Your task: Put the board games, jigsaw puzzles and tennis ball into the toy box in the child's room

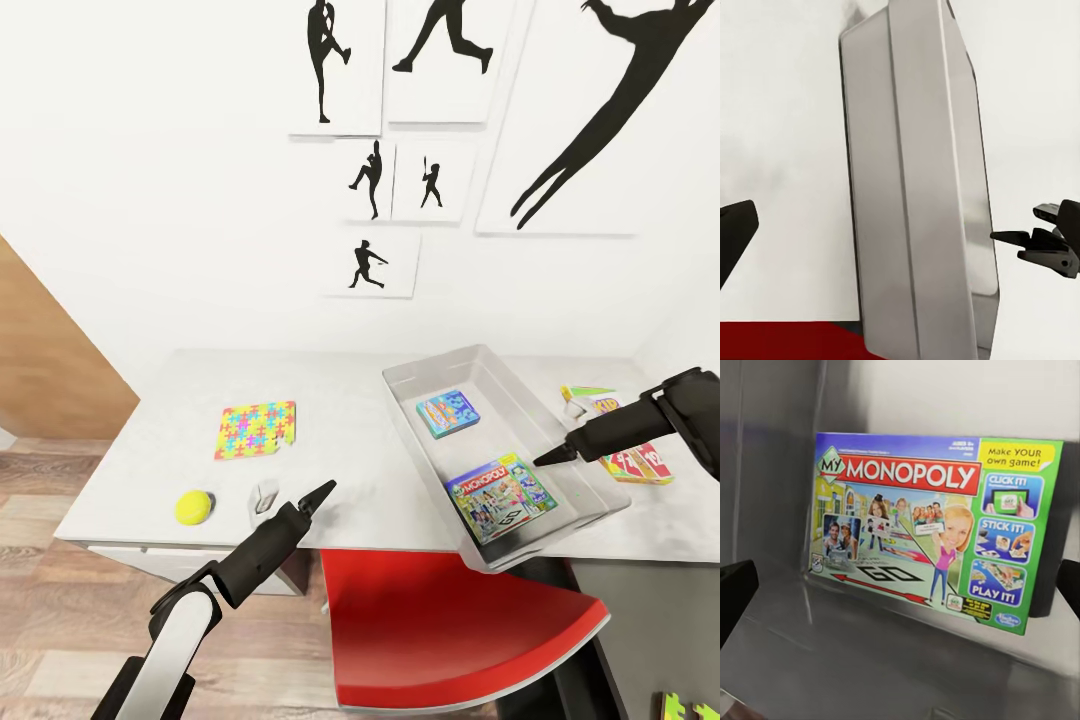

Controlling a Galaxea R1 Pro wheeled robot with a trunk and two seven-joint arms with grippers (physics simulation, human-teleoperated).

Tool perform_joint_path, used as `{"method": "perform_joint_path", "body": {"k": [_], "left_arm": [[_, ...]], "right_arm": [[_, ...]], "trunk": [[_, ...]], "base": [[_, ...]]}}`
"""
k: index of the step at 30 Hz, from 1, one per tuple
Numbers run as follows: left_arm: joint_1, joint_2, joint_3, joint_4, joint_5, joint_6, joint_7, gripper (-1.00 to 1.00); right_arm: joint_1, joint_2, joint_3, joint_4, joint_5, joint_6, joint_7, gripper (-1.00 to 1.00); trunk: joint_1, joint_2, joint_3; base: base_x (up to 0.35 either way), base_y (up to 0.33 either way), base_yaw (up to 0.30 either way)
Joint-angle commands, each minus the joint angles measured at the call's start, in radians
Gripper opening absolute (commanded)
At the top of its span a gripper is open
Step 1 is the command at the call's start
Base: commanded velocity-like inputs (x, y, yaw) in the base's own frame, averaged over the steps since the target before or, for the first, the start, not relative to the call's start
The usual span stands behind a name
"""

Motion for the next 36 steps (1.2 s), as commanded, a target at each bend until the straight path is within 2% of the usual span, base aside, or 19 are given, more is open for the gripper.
{"method": "perform_joint_path", "body": {"k": [1,15,18,20,21,23,24,25,26,28,29,31,32,34,35,36], "left_arm": [[-0.001,0.000,0.001,0.000,0.005,0.005,0.000,1.00],[-0.001,-0.001,0.001,0.001,0.005,0.005,0.000,1.00],[-0.001,-0.001,0.001,0.003,0.005,0.005,0.000,1.00],[-0.001,-0.001,0.001,0.003,0.004,0.004,-0.001,1.00],[-0.001,-0.001,0.001,0.003,0.004,0.004,-0.001,1.00],[-0.001,-0.002,0.000,0.004,0.004,0.002,-0.001,1.00],[-0.001,-0.002,0.000,0.004,0.004,0.002,-0.001,1.00],[0.000,-0.001,-0.001,0.003,0.004,0.001,-0.002,1.00],[0.000,-0.001,-0.001,0.003,0.004,0.001,-0.002,1.00],[0.000,-0.001,-0.004,0.003,0.004,-0.002,-0.005,1.00],[0.000,-0.001,-0.004,0.003,0.004,-0.002,-0.005,1.00],[0.002,0.000,-0.007,0.002,0.002,-0.004,-0.016,1.00],[0.002,0.000,-0.007,0.002,0.002,-0.004,-0.016,1.00],[0.003,0.000,-0.008,0.002,-0.001,-0.007,-0.038,1.00],[0.003,0.000,-0.008,0.002,-0.001,-0.007,-0.038,1.00],[0.004,0.000,-0.008,0.003,-0.002,-0.008,-0.050,1.00]], "right_arm": [[-0.001,-0.001,0.001,-0.001,0.009,0.010,0.009,1.00],[-0.003,-0.010,-0.004,-0.020,0.002,0.010,0.011,1.00],[-0.002,-0.014,-0.019,-0.045,-0.001,0.007,0.011,1.00],[0.006,-0.025,-0.063,-0.094,-0.004,0.004,0.012,1.00],[0.006,-0.025,-0.063,-0.094,-0.004,0.004,0.012,1.00],[0.030,-0.034,-0.132,-0.159,-0.005,0.000,0.011,1.00],[0.030,-0.034,-0.132,-0.159,-0.005,0.000,0.011,1.00],[0.052,-0.036,-0.173,-0.194,-0.006,-0.001,0.010,1.00],[0.052,-0.036,-0.173,-0.194,-0.006,-0.001,0.010,1.00],[0.104,-0.034,-0.259,-0.267,-0.006,-0.004,0.008,1.00],[0.104,-0.034,-0.259,-0.267,-0.006,-0.004,0.008,1.00],[0.155,-0.019,-0.342,-0.344,-0.007,-0.005,0.003,1.00],[0.155,-0.019,-0.342,-0.344,-0.007,-0.005,0.003,1.00],[0.195,0.006,-0.414,-0.417,-0.007,-0.008,-0.005,1.00],[0.195,0.006,-0.414,-0.417,-0.007,-0.008,-0.005,1.00],[0.211,0.021,-0.445,-0.448,-0.007,-0.011,-0.010,1.00]], "trunk": [[0.001,-0.002,-0.002],[0.001,-0.002,-0.002],[0.001,-0.002,-0.002],[0.001,-0.002,-0.002],[0.001,-0.002,-0.002],[0.001,-0.002,-0.002],[0.001,-0.002,-0.002],[0.001,-0.002,-0.002],[0.001,-0.002,-0.002],[0.001,-0.002,-0.002],[0.001,-0.002,-0.002],[0.001,-0.002,-0.002],[0.001,-0.002,-0.002],[0.001,-0.002,-0.002],[0.001,-0.002,-0.002],[0.001,-0.002,-0.002]], "base": [[0.000,0.000,0.000],[0.000,0.000,0.000],[0.000,0.000,0.000],[0.000,0.000,0.000],[0.000,0.000,0.000],[0.000,0.000,0.000],[0.000,0.000,0.000],[0.000,0.000,0.000],[0.000,0.000,0.000],[0.000,0.000,0.000],[0.000,0.000,0.000],[0.000,0.000,0.000],[0.000,0.000,0.000],[0.000,0.000,0.000],[0.000,0.000,0.000],[0.000,0.000,0.000]]}}
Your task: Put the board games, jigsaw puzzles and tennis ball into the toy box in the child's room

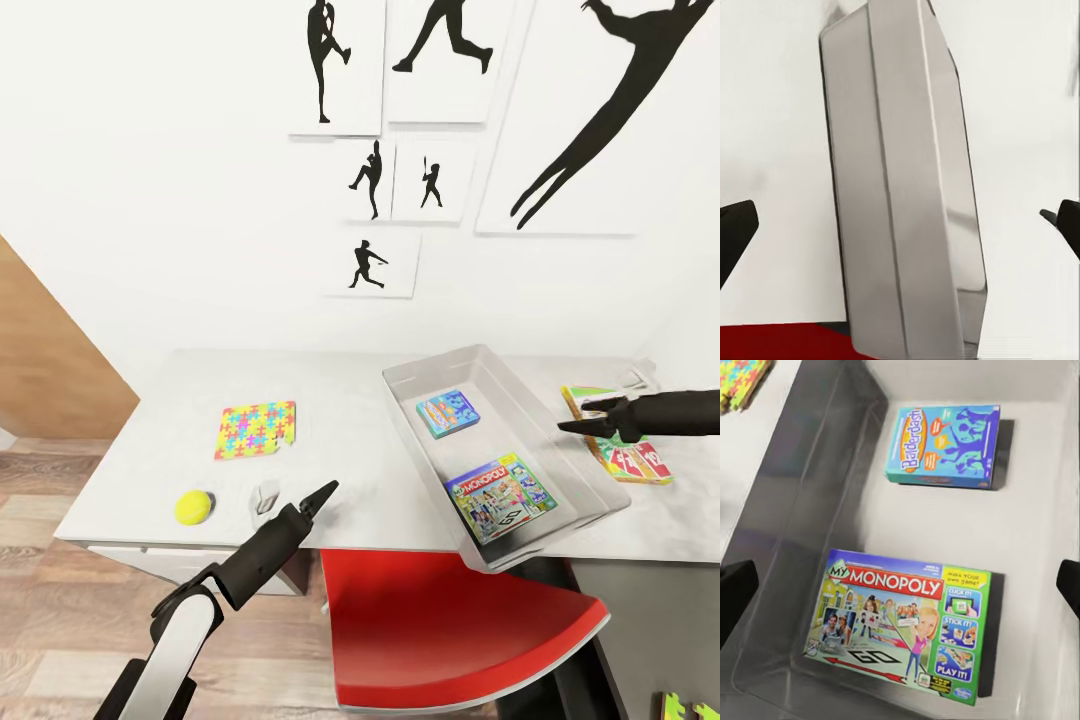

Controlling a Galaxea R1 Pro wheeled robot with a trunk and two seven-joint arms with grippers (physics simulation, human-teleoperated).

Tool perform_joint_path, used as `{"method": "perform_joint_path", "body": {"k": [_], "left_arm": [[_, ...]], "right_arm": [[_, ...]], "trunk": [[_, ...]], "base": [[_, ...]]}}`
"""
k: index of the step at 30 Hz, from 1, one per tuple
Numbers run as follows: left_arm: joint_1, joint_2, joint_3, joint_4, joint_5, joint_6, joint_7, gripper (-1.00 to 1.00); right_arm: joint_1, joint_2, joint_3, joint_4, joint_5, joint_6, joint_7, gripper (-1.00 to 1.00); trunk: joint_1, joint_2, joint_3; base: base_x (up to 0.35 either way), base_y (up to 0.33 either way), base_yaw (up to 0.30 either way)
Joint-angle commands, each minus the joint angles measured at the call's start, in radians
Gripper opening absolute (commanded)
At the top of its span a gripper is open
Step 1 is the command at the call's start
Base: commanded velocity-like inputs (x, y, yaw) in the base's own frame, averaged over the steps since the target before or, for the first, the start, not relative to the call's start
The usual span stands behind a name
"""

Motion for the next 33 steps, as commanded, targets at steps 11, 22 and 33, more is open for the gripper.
{"method": "perform_joint_path", "body": {"k": [11,22,33], "left_arm": [[0.012,0.004,0.001,0.003,0.001,0.004,-0.066,1.00],[0.013,0.006,0.001,0.004,0.001,0.004,-0.075,1.00],[0.014,0.008,0.001,0.004,0.001,0.003,-0.076,1.00]], "right_arm": [[0.057,0.076,-0.130,-0.124,0.019,-0.005,-0.017,1.00],[0.063,0.083,-0.143,-0.142,0.022,0.001,-0.020,1.00],[0.064,0.084,-0.146,-0.147,0.024,0.006,-0.021,1.00]], "trunk": [[0.001,-0.002,-0.002],[0.001,-0.002,-0.002],[0.001,-0.002,-0.002]], "base": [[-0.041,0.092,0.000],[-0.087,0.214,0.000],[-0.027,0.078,0.000]]}}
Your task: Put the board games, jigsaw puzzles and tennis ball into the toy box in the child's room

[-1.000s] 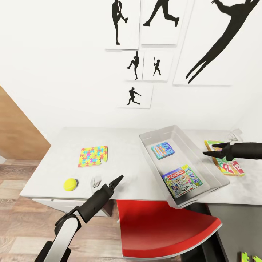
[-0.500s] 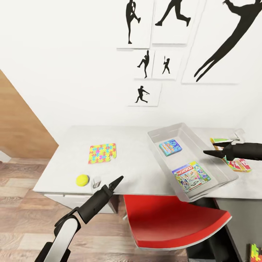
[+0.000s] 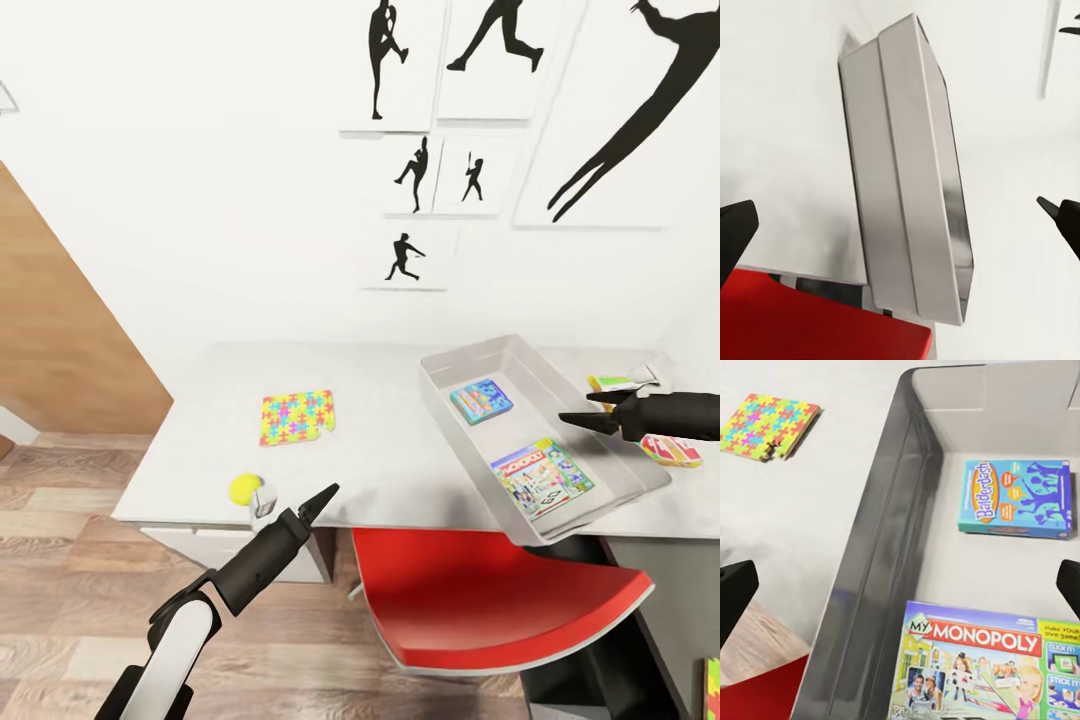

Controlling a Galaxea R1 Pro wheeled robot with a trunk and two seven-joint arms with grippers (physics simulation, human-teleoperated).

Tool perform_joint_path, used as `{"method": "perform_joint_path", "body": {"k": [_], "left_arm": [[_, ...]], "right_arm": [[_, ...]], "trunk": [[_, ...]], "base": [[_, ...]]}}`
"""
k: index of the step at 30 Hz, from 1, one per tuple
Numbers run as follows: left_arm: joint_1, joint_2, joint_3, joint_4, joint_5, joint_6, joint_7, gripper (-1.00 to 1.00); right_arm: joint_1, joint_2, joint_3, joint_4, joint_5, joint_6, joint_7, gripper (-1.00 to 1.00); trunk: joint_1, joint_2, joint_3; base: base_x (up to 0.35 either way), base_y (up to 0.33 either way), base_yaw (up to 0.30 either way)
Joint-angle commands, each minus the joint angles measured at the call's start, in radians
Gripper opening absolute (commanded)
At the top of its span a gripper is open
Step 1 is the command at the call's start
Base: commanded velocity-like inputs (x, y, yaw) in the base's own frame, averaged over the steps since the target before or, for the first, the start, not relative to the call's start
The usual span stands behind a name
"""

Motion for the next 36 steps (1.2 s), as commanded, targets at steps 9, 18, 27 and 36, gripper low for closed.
{"method": "perform_joint_path", "body": {"k": [9,18,27,36], "left_arm": [[0.000,0.001,0.000,0.000,0.007,0.005,0.000,1.00],[0.000,0.001,0.000,0.000,0.007,0.005,0.000,1.00],[0.000,0.001,-0.001,0.000,0.007,0.007,0.000,1.00],[0.000,0.001,-0.001,0.000,0.007,0.007,-0.001,1.00]], "right_arm": [[-0.001,0.000,-0.002,-0.005,0.010,0.020,0.010,1.00],[-0.002,0.000,-0.003,-0.006,0.011,0.029,0.002,1.00],[-0.002,0.000,-0.004,-0.011,0.010,0.053,-0.029,1.00],[-0.003,-0.002,-0.004,-0.030,0.009,0.105,-0.036,1.00]], "trunk": [[0.001,-0.002,-0.002],[0.001,-0.002,-0.002],[0.001,-0.002,-0.002],[0.001,-0.002,-0.002]], "base": [[-0.006,0.018,0.000],[-0.009,0.029,0.000],[-0.100,0.178,0.000],[-0.150,0.245,0.000]]}}
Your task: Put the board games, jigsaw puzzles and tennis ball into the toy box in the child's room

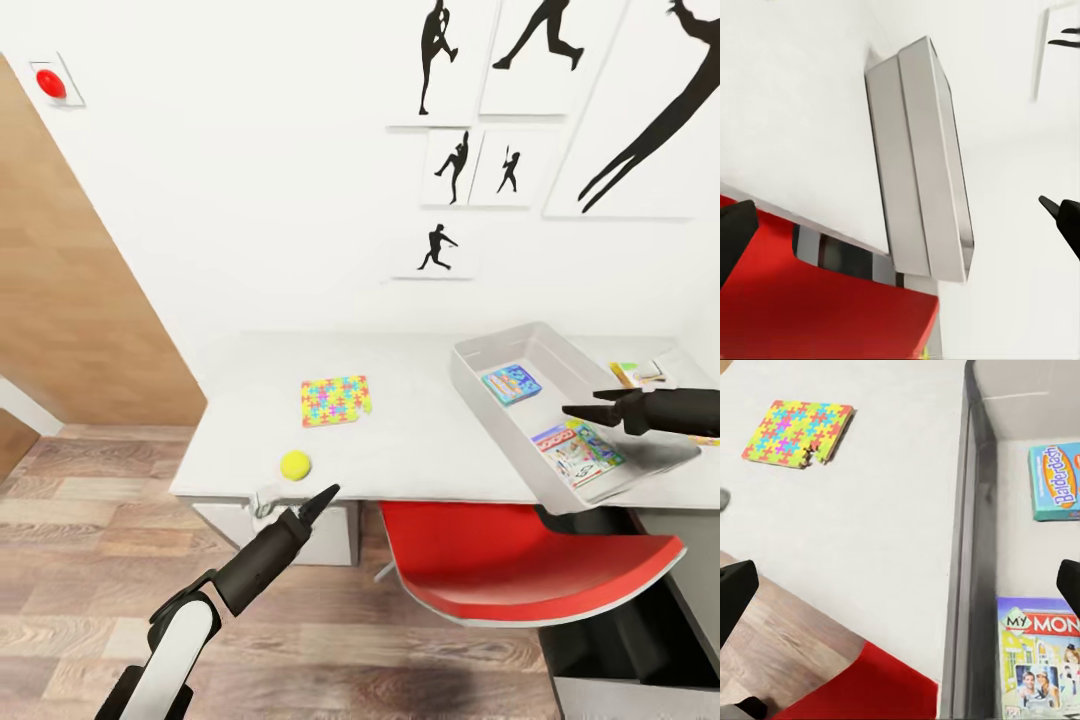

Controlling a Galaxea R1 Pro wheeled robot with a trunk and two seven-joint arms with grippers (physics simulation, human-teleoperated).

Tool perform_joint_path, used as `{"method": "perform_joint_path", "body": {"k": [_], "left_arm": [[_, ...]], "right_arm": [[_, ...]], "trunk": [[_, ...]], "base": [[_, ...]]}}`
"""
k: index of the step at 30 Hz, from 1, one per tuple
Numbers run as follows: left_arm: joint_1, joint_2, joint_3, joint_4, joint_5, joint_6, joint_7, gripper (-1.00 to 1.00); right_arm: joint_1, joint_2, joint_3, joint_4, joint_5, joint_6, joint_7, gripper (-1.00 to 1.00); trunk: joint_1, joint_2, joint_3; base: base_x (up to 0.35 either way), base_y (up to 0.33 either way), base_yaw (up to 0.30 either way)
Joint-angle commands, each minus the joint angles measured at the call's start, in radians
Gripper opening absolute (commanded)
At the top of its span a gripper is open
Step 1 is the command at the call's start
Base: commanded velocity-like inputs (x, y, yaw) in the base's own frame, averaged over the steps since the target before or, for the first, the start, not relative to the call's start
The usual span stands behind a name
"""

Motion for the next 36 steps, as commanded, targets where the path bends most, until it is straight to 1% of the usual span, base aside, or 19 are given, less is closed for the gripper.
{"method": "perform_joint_path", "body": {"k": [1,9,19,29,36], "left_arm": [[-0.001,0.000,0.000,0.000,0.007,0.005,0.000,1.00],[-0.001,0.000,0.000,0.000,0.007,0.005,-0.001,1.00],[-0.001,0.001,0.000,0.000,0.007,0.004,-0.002,1.00],[0.000,0.002,0.001,0.000,0.007,0.002,0.000,1.00],[0.001,0.003,0.003,0.002,0.007,0.002,0.000,1.00]], "right_arm": [[-0.001,0.000,0.000,-0.001,0.010,0.010,0.010,1.00],[-0.001,0.000,0.000,-0.009,0.010,0.024,0.008,1.00],[-0.001,-0.001,0.001,-0.013,0.010,0.029,0.007,1.00],[-0.002,-0.001,0.001,-0.037,0.010,0.032,0.006,1.00],[-0.005,0.002,0.002,-0.047,0.010,0.033,-0.007,1.00]], "trunk": [[0.000,-0.002,-0.002],[0.000,-0.002,-0.002],[0.000,-0.002,-0.002],[0.000,-0.002,-0.002],[0.000,-0.002,-0.002]], "base": [[-0.159,0.256,0.000],[-0.139,0.265,0.000],[-0.049,0.257,0.000],[-0.011,0.089,0.000],[-0.003,0.053,0.000]]}}
